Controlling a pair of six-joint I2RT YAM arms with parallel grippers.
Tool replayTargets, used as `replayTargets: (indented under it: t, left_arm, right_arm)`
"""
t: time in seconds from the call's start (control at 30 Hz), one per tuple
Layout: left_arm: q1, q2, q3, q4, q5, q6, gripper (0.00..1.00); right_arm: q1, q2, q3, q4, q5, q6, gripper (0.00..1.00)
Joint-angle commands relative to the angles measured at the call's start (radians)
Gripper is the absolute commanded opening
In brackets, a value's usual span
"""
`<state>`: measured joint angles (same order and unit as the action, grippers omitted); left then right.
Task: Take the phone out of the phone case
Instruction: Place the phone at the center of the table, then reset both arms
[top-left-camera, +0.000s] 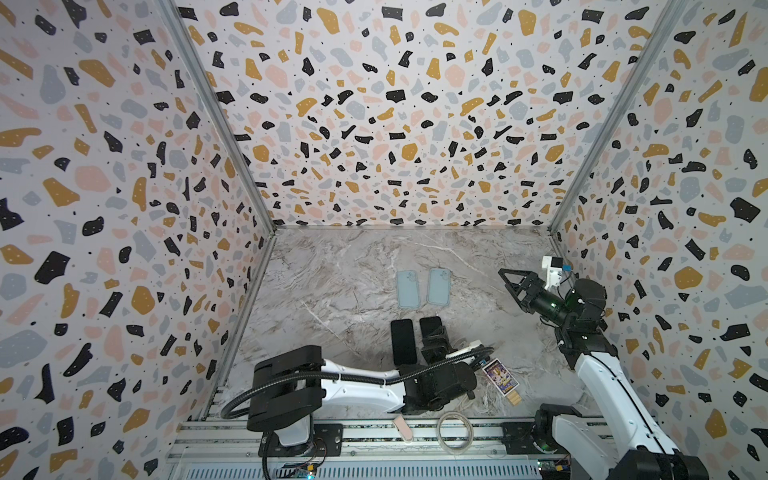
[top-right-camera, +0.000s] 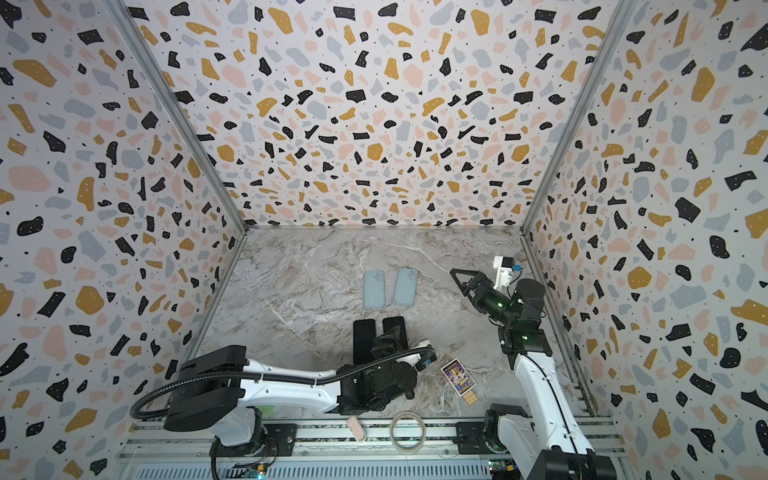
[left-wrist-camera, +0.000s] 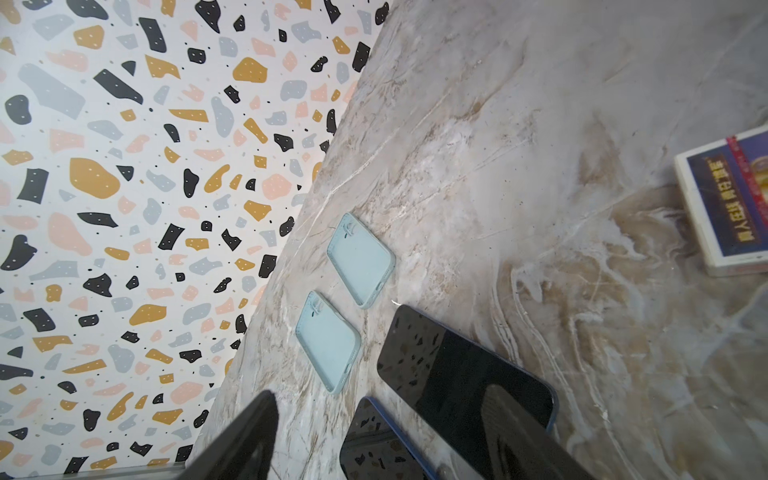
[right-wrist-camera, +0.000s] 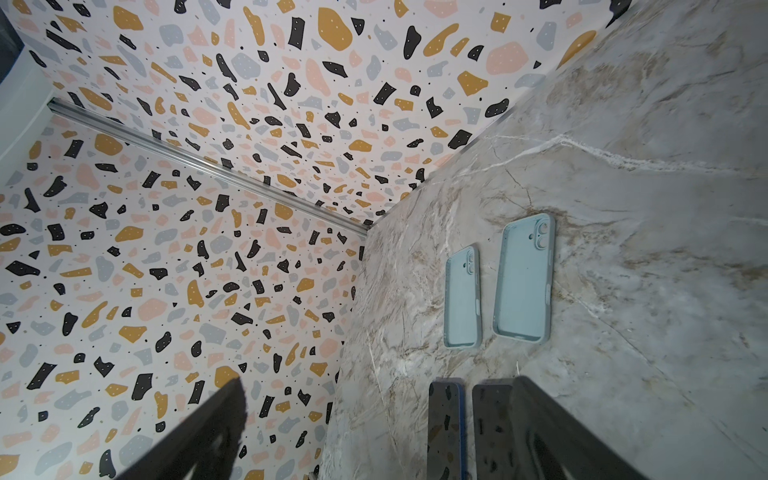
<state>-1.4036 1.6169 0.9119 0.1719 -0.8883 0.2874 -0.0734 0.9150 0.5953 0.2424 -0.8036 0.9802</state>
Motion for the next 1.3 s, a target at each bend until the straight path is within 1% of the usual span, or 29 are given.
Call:
replayTargets:
  t: [0.0,0.07,0.13,0.17,0.23,0.3,0.33,0.37,0.4,0.47,0.5,0.57,0.63,0.7,0.73,0.77,0.8,0.83,0.87,0.9,0.93,0.97,1.0,1.03,1.07,1.13,1.17,1.23,1.27]
  left_arm:
    - [-0.005,-0.095,-0.001,-0.023,-0.034,-0.059,0.81]
    - [0.014,-0.174,-0.004,-0.023,-0.07,-0.106,0.82]
    - [0.075,-0.284,-0.02,-0.022,-0.059,-0.2,0.84]
    - [0.125,-0.358,-0.041,-0.014,-0.052,-0.264,0.86]
    - [0.251,-0.506,-0.102,0.011,-0.055,-0.387,0.91]
    - [0.376,-0.649,-0.192,0.072,-0.092,-0.421,1.0]
    - [0.424,-0.695,-0.228,0.113,-0.123,-0.413,1.0]
    - [0.491,-0.731,-0.264,0.139,-0.155,-0.414,1.0]
    - [0.572,-0.751,-0.288,0.145,-0.158,-0.417,0.99]
    - [0.722,-0.763,-0.35,0.211,-0.187,-0.393,1.0]
    - [0.806,-0.766,-0.397,0.27,-0.183,-0.38,0.99]
    - [0.939,-0.782,-0.487,0.379,-0.144,-0.371,1.0]
    - [1.021,-0.798,-0.603,0.512,-0.072,-0.344,1.0]
    - [1.058,-0.766,-0.756,0.753,0.033,-0.299,0.99]
    - [1.059,-0.731,-0.812,0.855,0.046,-0.273,1.0]
    - [1.059,-0.688,-0.857,0.937,0.031,-0.267,1.0]
    - [1.058,-0.647,-0.886,0.985,0.022,-0.265,0.99]
    - [1.059,-0.615,-0.904,1.02,0.035,-0.259,1.0]
    - [1.058,-0.581,-0.92,1.065,0.07,-0.253,0.99]
    - [1.063,-0.534,-0.935,1.129,0.092,-0.238,1.0]
    - [1.064,-0.492,-0.933,1.185,0.091,-0.22,0.99]
    - [1.07,-0.456,-0.914,1.194,0.093,-0.224,0.99]
    - [1.09,-0.423,-0.872,1.124,0.119,-0.243,1.0]
    - [1.103,-0.386,-0.855,1.11,0.178,-0.236,1.0]
    - [1.105,-0.337,-0.847,1.14,0.221,-0.209,1.0]
    - [1.111,-0.258,-0.817,1.163,0.203,-0.219,1.0]
    - [1.139,-0.245,-0.806,1.157,0.234,-0.245,0.99]
    - [1.235,-0.239,-0.763,1.035,0.396,-0.299,1.0]
    - [1.257,-0.199,-0.749,1.073,0.417,-0.311,1.0]
  right_arm:
    - [-0.008,-0.025,0.04,-0.016,-0.023,-0.044,1.0]
    - [-0.007,-0.043,0.067,-0.076,0.005,-0.128,1.0]
    - [-0.006,-0.088,0.095,-0.192,0.091,-0.256,1.0]
    - [-0.004,-0.122,0.093,-0.235,0.154,-0.325,1.0]
    - [0.021,-0.194,0.057,-0.3,0.335,-0.453,0.99]
    - [0.036,-0.244,-0.008,-0.316,0.483,-0.55,0.99]
    - [0.043,-0.255,-0.039,-0.316,0.553,-0.582,0.99]
    - [0.052,-0.261,-0.089,-0.28,0.641,-0.613,0.99]
    - [0.061,-0.254,-0.139,-0.228,0.713,-0.64,0.99]
    - [0.06,-0.23,-0.215,-0.111,0.796,-0.655,0.99]
    - [0.067,-0.213,-0.26,-0.012,0.826,-0.661,0.99]
    - [0.114,-0.172,-0.369,0.238,0.945,-0.706,0.99]
    - [0.179,-0.109,-0.454,0.449,1.048,-0.8,0.99]
    - [0.233,-0.002,-0.508,0.639,1.105,-0.905,0.99]
    - [0.246,0.053,-0.523,0.71,1.116,-0.918,0.99]
    - [0.255,0.12,-0.529,0.782,1.119,-0.922,0.99]
    - [0.265,0.193,-0.54,0.885,1.141,-0.937,0.99]
    - [0.294,0.236,-0.548,0.963,1.192,-0.965,0.99]
    - [0.318,0.26,-0.565,1.05,1.177,-1.025,0.99]
    - [0.323,0.292,-0.58,1.139,1.16,-1.05,0.99]
    - [0.323,0.316,-0.582,1.157,1.134,-1.065,0.99]
    - [0.329,0.338,-0.588,1.189,1.121,-1.082,0.99]
    - [0.33,0.365,-0.598,1.236,1.118,-1.089,0.99]
    - [0.324,0.397,-0.602,1.29,1.132,-1.085,0.99]
    - [0.309,0.445,-0.587,1.311,1.147,-1.078,0.99]
    - [0.293,0.508,-0.518,1.226,1.116,-1.068,0.99]
    - [0.283,0.528,-0.488,1.192,1.102,-1.063,1.0]
    - [0.211,0.511,-0.411,0.975,1.057,-0.974,0.99]
    - [0.152,0.54,-0.361,0.922,0.996,-0.932,0.99]
